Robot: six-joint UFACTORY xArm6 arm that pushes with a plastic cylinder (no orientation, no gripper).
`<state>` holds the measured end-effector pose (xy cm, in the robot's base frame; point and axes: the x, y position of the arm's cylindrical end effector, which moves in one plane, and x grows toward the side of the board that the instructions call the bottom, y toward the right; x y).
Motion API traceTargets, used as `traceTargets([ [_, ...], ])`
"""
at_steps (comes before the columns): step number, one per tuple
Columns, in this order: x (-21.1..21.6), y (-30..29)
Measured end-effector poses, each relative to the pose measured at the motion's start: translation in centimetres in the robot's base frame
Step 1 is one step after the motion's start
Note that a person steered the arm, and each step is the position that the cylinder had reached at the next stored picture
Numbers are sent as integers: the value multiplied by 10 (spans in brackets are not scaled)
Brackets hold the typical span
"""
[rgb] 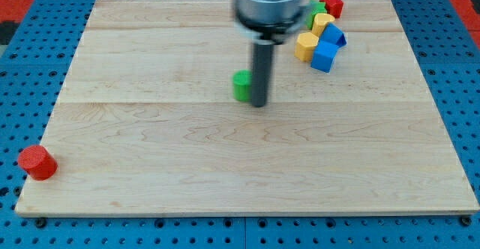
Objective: Push yellow hexagon into green circle
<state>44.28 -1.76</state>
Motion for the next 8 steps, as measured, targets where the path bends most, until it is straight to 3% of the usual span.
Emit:
traceTargets([
  [1,-11,-32],
  [2,9,2],
  [3,13,-1],
  [4,37,69],
  [5,35,87],
  [6,35,169],
  [8,18,197],
])
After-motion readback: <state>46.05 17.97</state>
